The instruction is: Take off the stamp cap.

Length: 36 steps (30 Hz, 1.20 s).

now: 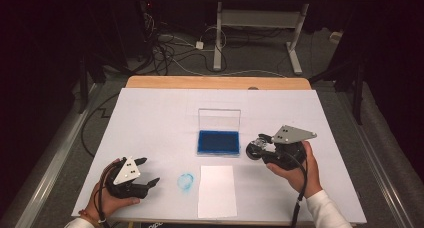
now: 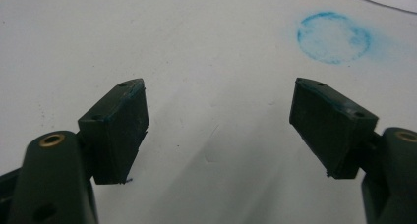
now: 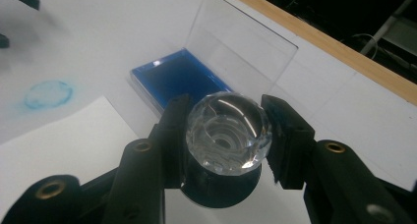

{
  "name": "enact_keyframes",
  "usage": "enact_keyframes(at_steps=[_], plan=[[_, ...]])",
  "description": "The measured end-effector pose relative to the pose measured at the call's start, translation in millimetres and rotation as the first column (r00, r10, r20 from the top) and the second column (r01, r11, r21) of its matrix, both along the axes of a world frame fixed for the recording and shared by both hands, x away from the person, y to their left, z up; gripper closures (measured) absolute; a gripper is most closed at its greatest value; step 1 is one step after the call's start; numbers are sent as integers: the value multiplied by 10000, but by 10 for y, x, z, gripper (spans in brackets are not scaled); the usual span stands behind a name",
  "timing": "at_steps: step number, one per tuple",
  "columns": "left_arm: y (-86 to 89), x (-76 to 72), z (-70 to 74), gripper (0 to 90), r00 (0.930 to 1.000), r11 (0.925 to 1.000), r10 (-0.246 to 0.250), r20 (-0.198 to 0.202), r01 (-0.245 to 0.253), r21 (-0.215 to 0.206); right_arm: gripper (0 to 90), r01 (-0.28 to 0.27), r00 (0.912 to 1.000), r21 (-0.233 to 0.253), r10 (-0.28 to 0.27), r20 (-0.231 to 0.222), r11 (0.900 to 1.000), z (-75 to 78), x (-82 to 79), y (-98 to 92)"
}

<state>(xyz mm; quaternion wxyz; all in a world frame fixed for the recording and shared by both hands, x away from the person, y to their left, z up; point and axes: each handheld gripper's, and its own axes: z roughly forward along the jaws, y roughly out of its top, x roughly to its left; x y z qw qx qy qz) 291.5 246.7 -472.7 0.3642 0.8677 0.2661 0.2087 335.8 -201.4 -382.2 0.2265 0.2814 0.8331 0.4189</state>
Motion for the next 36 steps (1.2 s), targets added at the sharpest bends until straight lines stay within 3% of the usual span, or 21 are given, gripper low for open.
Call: enact_keyframes(at_steps=[9, 15, 21, 27, 32, 36], plan=[[-152, 48, 76, 212, 9994, 9998, -139, 318, 143, -108, 573, -534, 9985, 231, 536, -67, 9983, 18, 18, 209], [-441, 97, 148, 202, 9958, 9960, -820, 418, 833, -324, 573, -1032, 9946, 592, 1037, -59, 9929, 64, 32, 427], [-812, 135, 240, 201, 9863, 9876, -1475, 737, 1509, -424, 573, -1639, 9863, 762, 1650, -83, 9835, 88, 18, 694], [-1135, 200, 298, 202, 9803, 9766, -1815, 784, 1890, -1022, 573, -2019, 9792, 951, 2028, 4, 9748, 122, -3, 849], [-1246, 240, 289, 199, 9789, 9755, -1846, 881, 1934, -1047, 572, -2129, 9767, 1063, 2145, -40, 9713, 123, -17, 895], [-1326, 271, 276, 201, 9783, 9743, -1863, 904, 1958, -1117, 572, -2312, 9709, 1213, 2368, -342, 9653, 75, -28, 941]])
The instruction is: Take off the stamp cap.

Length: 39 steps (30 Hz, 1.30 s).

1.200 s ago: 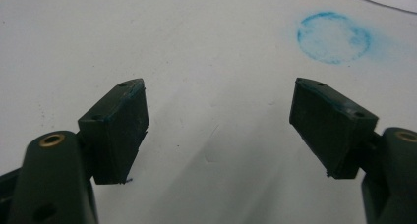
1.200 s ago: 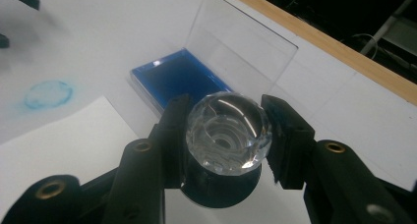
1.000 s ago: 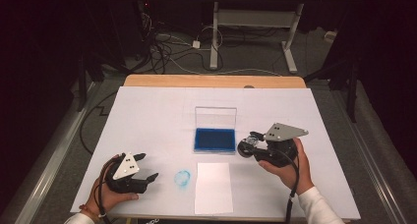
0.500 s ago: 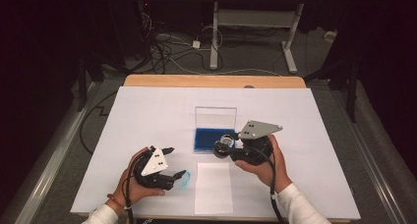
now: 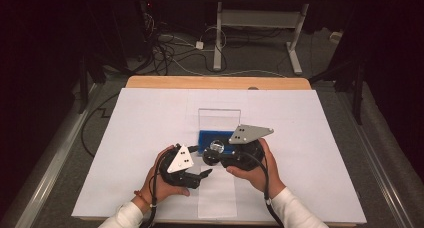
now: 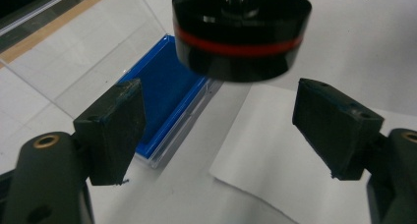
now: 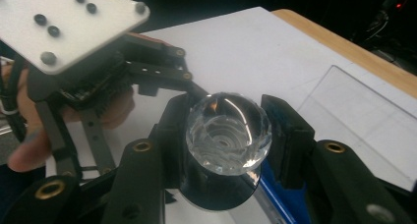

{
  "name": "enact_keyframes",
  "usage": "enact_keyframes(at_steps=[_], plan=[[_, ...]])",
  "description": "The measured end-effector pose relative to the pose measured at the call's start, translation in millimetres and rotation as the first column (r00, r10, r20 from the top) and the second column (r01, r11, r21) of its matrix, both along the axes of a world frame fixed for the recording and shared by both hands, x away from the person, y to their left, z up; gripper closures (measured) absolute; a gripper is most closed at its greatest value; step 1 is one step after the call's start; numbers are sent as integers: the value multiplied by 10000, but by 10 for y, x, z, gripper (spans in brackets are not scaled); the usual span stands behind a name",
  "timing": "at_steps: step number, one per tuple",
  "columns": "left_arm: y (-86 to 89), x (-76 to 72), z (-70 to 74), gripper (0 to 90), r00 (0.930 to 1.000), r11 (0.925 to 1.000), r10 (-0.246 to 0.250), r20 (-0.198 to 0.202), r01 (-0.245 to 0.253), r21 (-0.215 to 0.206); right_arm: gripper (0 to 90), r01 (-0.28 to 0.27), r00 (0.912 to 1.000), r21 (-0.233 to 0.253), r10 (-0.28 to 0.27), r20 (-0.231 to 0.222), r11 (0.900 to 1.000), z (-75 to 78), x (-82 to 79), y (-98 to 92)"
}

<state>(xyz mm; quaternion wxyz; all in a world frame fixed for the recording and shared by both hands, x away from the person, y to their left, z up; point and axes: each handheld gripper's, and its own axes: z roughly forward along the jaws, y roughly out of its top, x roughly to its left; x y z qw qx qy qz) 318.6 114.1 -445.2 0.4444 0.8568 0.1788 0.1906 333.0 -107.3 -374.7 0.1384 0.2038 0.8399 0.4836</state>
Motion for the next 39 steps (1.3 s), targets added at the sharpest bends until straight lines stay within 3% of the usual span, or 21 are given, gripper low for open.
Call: enact_keyframes(at_steps=[6, 16, 34, 39], plan=[[-89, -12, -12, 214, 9994, 9993, -323, 122, 321, 168, 572, -155, 9998, 77, 156, -144, 9999, -23, -21, 19], [-75, -25, 25, 333, 9985, 9985, -537, 90, 538, -95, 572, -203, 9996, -36, 202, -177, 9998, -62, -45, 42], [-112, -26, 19, 366, 9977, 9950, -675, 31, 671, 737, 572, -203, 9996, -120, 200, -203, 9997, -93, -63, 52], [-111, -10, 26, 369, 9974, 9930, -710, -140, 720, 932, 572, -138, 9998, -99, 136, -172, 9999, -108, -72, 61]])
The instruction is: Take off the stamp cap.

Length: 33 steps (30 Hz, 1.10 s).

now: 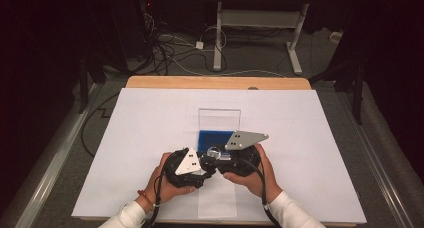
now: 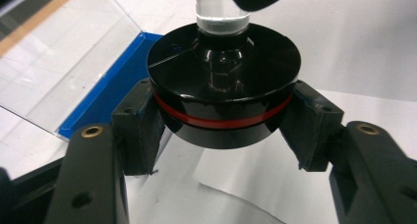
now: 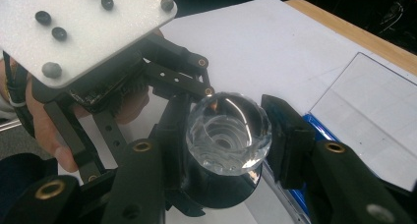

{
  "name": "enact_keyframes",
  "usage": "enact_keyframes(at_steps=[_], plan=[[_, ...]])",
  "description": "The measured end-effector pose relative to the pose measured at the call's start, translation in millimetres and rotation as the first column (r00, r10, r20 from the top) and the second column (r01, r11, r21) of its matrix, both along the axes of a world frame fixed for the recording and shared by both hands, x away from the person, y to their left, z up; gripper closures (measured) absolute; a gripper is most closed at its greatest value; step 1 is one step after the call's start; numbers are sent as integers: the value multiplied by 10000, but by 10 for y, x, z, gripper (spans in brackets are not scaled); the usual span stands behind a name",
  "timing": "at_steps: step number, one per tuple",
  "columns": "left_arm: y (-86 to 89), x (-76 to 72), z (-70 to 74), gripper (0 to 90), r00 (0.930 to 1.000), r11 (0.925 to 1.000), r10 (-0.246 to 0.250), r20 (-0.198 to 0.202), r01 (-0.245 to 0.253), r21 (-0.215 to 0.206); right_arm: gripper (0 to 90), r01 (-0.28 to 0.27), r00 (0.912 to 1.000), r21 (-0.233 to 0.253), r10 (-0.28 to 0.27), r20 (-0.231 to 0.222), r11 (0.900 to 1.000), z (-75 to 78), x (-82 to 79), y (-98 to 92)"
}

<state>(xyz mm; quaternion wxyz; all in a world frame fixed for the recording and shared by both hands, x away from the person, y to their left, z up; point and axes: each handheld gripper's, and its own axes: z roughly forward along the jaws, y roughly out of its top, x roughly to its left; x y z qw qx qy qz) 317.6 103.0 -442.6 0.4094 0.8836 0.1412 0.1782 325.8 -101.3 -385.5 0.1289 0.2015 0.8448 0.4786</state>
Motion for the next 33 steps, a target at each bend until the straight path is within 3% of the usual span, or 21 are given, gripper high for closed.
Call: enact_keyframes(at_steps=[5, 7, 11, 14, 18, 33], plan=[[-1, 6, -2, 369, 9999, 10000, -25, -116, 26, 39, 573, 76, 9998, -81, -74, 163, 9999, -21, -22, 10], [46, 54, -25, 369, 9985, 9996, 261, -474, -267, -121, 573, 87, 9994, -30, -86, 349, 10000, -14, -45, 6], [94, 95, -53, 369, 9973, 9986, 475, -563, -488, -214, 573, -66, 9994, 210, 58, 337, 9998, 35, -79, -17], [91, 78, -30, 369, 9988, 9994, 331, -350, -332, -6, 573, -20, 9984, 129, 13, 567, 9999, 61, -107, -27], [112, 79, -36, 368, 9989, 9996, 297, -351, -296, 28, 573, 160, 9976, 70, -164, 676, 9998, 68, -100, -66], [353, 95, 16, 368, 9978, 9980, 617, -262, -613, 148, 573, 616, 9944, -5, -613, 865, 9981, 132, -97, -332]])
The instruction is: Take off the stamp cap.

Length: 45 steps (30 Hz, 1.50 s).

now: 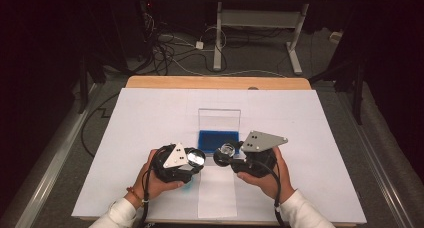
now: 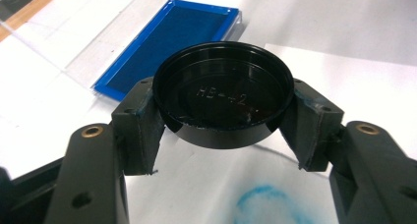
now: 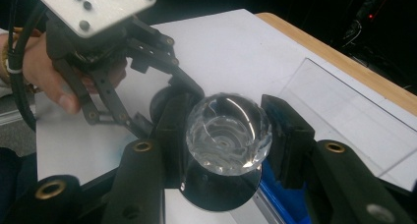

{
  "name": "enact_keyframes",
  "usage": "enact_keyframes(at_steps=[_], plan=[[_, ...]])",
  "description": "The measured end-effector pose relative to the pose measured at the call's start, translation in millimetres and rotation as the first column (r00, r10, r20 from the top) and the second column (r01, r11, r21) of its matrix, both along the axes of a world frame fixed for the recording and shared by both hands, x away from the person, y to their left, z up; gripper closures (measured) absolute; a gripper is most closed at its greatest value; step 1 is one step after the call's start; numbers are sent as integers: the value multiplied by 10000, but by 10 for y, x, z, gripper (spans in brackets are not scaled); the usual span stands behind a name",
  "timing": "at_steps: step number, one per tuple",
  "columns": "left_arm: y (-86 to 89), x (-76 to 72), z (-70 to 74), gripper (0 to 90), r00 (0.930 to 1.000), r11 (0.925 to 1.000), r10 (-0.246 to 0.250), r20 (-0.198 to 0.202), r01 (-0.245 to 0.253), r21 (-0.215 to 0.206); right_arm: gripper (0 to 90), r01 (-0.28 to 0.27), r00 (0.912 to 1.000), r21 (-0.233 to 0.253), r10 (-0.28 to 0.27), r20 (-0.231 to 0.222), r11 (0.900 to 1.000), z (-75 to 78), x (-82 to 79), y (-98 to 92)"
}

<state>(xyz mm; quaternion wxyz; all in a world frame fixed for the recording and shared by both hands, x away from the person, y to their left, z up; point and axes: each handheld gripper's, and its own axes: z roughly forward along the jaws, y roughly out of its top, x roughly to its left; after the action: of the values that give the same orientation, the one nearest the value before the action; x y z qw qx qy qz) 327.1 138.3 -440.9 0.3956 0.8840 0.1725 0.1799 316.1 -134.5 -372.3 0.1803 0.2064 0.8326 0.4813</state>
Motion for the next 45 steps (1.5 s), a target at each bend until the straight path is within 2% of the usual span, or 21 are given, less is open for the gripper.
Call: enact_keyframes(at_steps=[7, 20, 30, 45], plan=[[138, -30, 51, 368, 9998, 9999, 156, 108, -156, -48, 573, 216, 9997, 19, -217, 88, 9998, 37, -17, -119], [442, -79, 160, 368, 9975, 9978, 614, 343, -605, -257, 572, 618, 9978, -309, -610, 266, 9976, 28, -33, -308], [568, -136, 114, 367, 9962, 9965, 815, 313, -810, -184, 573, 878, 9956, -368, -865, 373, 9955, 37, -26, -397], [765, -255, 33, 367, 9941, 9945, 1040, 315, -1037, -121, 572, 1107, 9935, -260, -1099, 297, 9935, 50, 28, -503]])
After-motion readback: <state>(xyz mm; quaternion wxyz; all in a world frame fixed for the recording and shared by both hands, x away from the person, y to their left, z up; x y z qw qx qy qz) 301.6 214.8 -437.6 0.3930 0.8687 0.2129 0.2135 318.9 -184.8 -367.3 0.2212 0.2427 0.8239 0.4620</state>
